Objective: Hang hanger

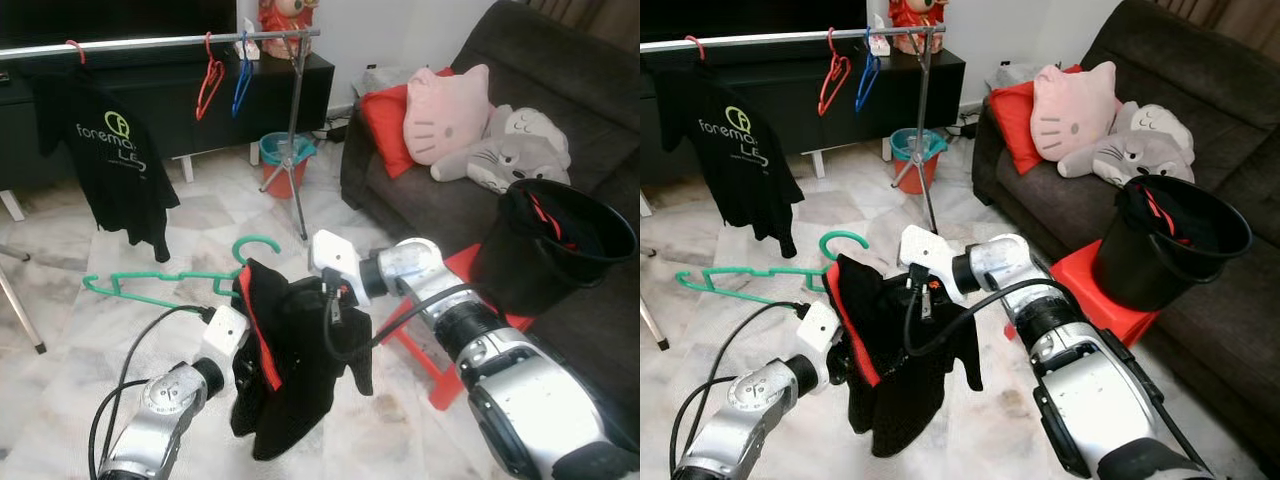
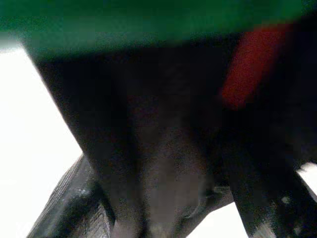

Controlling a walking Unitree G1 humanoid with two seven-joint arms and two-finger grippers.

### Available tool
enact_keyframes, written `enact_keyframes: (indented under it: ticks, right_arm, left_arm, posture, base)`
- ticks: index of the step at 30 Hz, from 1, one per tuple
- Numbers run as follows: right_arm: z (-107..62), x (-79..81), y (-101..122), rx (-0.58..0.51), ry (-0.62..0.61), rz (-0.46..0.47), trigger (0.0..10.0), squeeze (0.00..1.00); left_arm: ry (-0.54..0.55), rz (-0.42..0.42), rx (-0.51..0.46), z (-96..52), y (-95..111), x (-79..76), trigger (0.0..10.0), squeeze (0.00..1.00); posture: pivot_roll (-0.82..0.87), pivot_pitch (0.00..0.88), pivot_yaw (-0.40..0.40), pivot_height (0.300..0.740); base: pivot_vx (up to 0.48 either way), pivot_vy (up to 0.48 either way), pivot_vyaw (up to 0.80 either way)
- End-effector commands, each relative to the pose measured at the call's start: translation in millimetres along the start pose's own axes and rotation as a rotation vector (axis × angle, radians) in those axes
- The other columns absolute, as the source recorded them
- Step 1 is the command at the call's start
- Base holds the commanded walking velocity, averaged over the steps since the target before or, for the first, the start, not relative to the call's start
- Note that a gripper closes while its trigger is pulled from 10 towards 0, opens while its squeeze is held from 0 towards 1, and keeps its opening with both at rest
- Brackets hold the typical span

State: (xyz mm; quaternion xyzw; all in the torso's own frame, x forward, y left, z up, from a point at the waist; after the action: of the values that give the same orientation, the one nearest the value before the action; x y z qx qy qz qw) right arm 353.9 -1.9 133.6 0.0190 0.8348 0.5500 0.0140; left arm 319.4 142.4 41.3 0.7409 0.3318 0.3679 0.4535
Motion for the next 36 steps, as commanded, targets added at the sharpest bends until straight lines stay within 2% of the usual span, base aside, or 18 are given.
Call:
enact_keyframes:
  ticks: [1, 2, 5, 9, 14, 16, 19, 22, 23, 26, 36]
  right_arm:
    - [-1.7, -5.9, 15.6, -0.03, -0.021, -0.031, 10.0, 0.0]
    - [0.5, -6.4, 18.6, -0.037, -0.024, -0.029, 10.0, 0.0]
    - [2.3, -6.4, 20.6, -0.04, -0.025, -0.031, 10.0, 0.0]
    - [2.8, -8.4, 22.9, -0.049, -0.041, -0.027, 10.0, 0.0]
    - [2.4, -8.0, 17.4, -0.041, -0.045, -0.017, 10.0, 0.0]
    - [0.2, -8.7, 11.6, -0.028, -0.054, -0.008, 10.0, 0.0]
    - [-5.0, -11.4, -4.3, 0.024, -0.09, 0.008, 10.0, 0.0]
    - [-6.0, -11.4, -8.5, 0.038, -0.095, 0.011, 10.0, 0.0]
    - [-7.3, -11.2, -13.0, 0.046, -0.099, 0.019, 10.0, 0.0]
    - [-9.0, -11.4, -17.4, 0.05, -0.108, 0.035, 10.0, 0.0]
    - [-15.3, -14.1, -35.3, 0.103, -0.157, 0.068, 10.0, 0.0]
  left_arm:
    - [0.083, 0.015, 0.014, 3.2, -1.6, 10.8, 10.0, 0.0]
    - [0.123, -0.013, 0.035, 5.0, -5.4, 14.4, 10.0, 0.0]
    - [0.139, 0.008, 0.057, 6.8, -8.8, 13.7, 10.0, 0.0]
    - [0.255, 0.006, 0.143, 8.2, -22.9, 24.7, 10.0, 0.0]
    - [0.343, 0.037, 0.205, 4.2, -34.0, 34.2, 10.0, 0.0]
    - [0.375, 0.079, 0.23, -0.9, -37.1, 40.7, 10.0, 0.0]
    - [0.437, 0.125, 0.244, -9.8, -39.3, 53.1, 10.0, 0.0]
    - [0.466, 0.121, 0.246, -12.6, -39.8, 57.7, 10.0, 0.0]
    - [0.518, 0.119, 0.246, -16.9, -39.4, 65.0, 10.0, 0.0]
    - [0.578, 0.116, 0.244, -21.9, -38.5, 72.7, 10.0, 0.0]
    - [0.661, 0.127, 0.23, -27.4, -34.3, 79.0, 10.0, 0.0]
  posture:
    - [0.23, 0.0, -0.201, 0.74]
    - [0.23, 0.0, -0.201, 0.74]
    - [0.23, 0.0, -0.2, 0.74]
    - [0.23, 0.0, -0.201, 0.74]
    - [0.23, 0.0, -0.201, 0.74]
    - [0.23, 0.0, -0.2, 0.74]
    - [0.24, 0.0, -0.199, 0.74]
    - [0.24, 0.0, -0.199, 0.74]
    - [0.24, 0.0, -0.198, 0.74]
    - [0.24, 0.0, -0.197, 0.74]
    - [0.24, 0.0, -0.195, 0.74]
  base:
    - [0.0, 0.0, 0.0]
    - [0.0, 0.0, 0.0]
    - [0.0, 0.0, 0.0]
    - [0.0, 0.0, 0.0]
    - [0.0, 0.0, 0.0]
    - [0.0, 0.0, 0.0]
    - [0.0, 0.0, 0.0]
    - [0.0, 0.0, 0.0]
    - [0.0, 0.0, 0.0]
    - [0.0, 0.0, 0.0]
    - [0.0, 0.0, 0.0]
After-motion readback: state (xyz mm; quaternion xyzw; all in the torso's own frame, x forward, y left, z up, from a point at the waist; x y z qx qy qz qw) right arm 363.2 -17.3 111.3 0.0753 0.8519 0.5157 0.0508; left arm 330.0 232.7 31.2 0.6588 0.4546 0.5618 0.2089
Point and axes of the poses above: a point about 5 cm out from each wrist's last joint towards the gripper, its own z axis pointing out of the wrist towards the gripper, its own y axis along the axis of the wrist's last joint, x = y × z, the point moved 5 cm from there along z, pointing out of the wrist towards the gripper, and after that the axes turned 7 degrees about z, right-handed, at the moved point
